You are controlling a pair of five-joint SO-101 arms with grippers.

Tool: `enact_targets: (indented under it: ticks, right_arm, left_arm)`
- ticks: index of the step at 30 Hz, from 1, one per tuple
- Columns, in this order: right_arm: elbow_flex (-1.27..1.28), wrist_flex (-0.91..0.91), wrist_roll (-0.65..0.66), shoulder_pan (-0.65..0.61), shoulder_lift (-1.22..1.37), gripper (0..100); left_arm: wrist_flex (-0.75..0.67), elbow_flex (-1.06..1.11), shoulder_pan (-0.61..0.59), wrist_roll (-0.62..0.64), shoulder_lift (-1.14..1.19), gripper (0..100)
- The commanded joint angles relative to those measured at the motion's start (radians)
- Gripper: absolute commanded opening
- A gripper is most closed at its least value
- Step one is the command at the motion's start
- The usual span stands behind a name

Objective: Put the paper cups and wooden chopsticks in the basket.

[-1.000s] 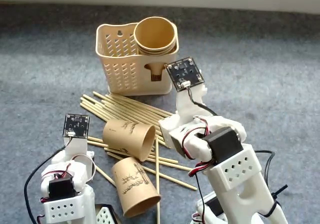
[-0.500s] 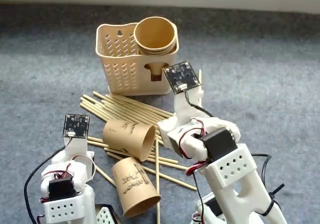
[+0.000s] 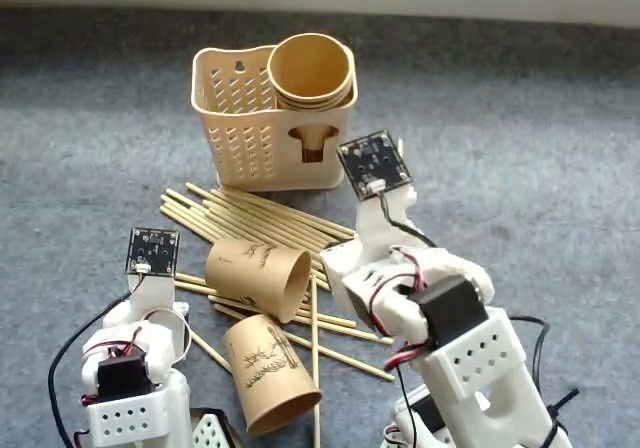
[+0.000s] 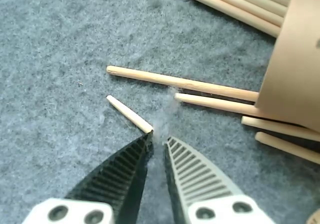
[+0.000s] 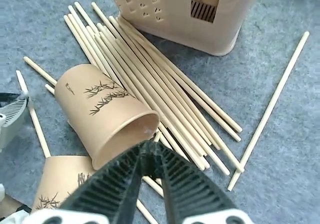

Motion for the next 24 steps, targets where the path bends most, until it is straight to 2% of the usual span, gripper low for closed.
enact_targets:
  ticks: [1, 7, 24]
  right_arm:
    - [0.079, -0.081, 0.003, -0.004, -0.173, 1.1]
    - [0.209, -0.127, 0.009, -0.007, -0.289, 3.9]
    - [0.245, -0.140, 0.011, -0.010, -0.453, 3.8]
  left_arm:
    - [0.005, 0.019, -0.007, -0.002, -0.004, 5]
    - [0.005, 0.019, -0.007, -0.002, -0.004, 5]
    - [0.005, 0.019, -0.007, -0.002, -0.004, 5]
